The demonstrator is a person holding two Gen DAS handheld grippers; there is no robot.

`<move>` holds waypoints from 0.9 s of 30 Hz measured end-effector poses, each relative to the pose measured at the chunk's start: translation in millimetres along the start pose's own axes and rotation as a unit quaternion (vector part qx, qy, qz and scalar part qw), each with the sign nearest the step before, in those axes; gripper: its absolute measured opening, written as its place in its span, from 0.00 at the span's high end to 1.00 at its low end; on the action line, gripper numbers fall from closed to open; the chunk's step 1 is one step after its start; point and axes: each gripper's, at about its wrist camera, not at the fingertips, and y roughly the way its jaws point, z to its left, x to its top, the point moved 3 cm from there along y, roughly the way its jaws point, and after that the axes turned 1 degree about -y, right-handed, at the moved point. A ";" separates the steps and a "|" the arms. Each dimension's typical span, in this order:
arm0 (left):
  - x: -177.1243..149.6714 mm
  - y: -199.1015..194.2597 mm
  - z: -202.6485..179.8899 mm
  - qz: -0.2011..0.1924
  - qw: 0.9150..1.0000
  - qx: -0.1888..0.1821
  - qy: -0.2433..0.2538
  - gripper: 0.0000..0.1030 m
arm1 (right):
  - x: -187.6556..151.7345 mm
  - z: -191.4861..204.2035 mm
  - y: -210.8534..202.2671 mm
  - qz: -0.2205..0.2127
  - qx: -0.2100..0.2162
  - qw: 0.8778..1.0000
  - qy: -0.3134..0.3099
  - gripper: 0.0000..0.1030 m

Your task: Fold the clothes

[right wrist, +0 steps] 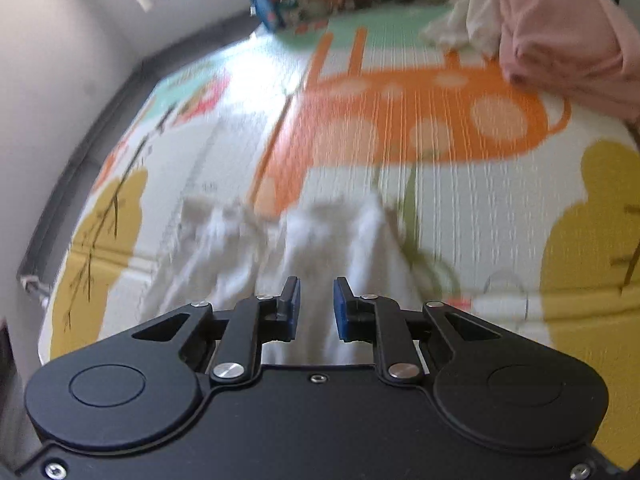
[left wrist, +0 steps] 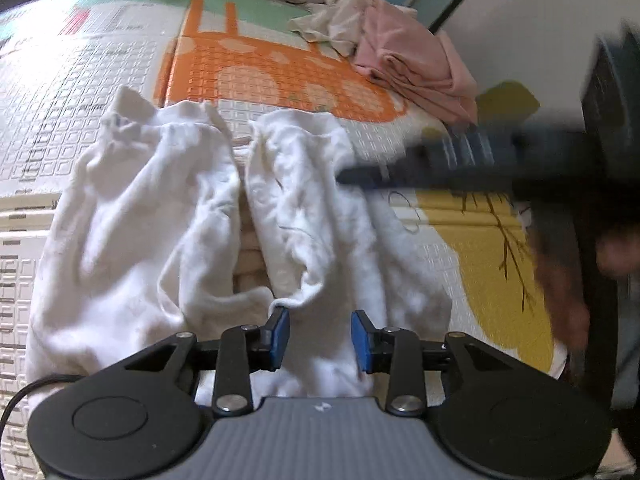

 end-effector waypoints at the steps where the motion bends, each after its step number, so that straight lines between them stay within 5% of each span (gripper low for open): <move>1: 0.4 1.6 1.5 -0.003 1.000 0.000 -0.009 0.64 | -5.8 -0.3 2.0 0.008 0.002 1.000 0.002 0.83; 6: -1.3 8.5 16.7 0.004 0.998 0.007 -0.058 0.68 | -20.8 2.3 5.3 0.023 0.019 1.000 0.005 0.85; 11: -3.5 15.5 12.0 0.003 0.999 0.024 -0.048 0.67 | -20.6 13.9 4.7 0.026 0.044 0.999 -0.002 0.89; 27: -11.6 15.2 8.6 0.008 0.999 0.033 -0.026 0.69 | -3.3 35.7 60.1 0.058 -0.014 0.998 -0.013 0.92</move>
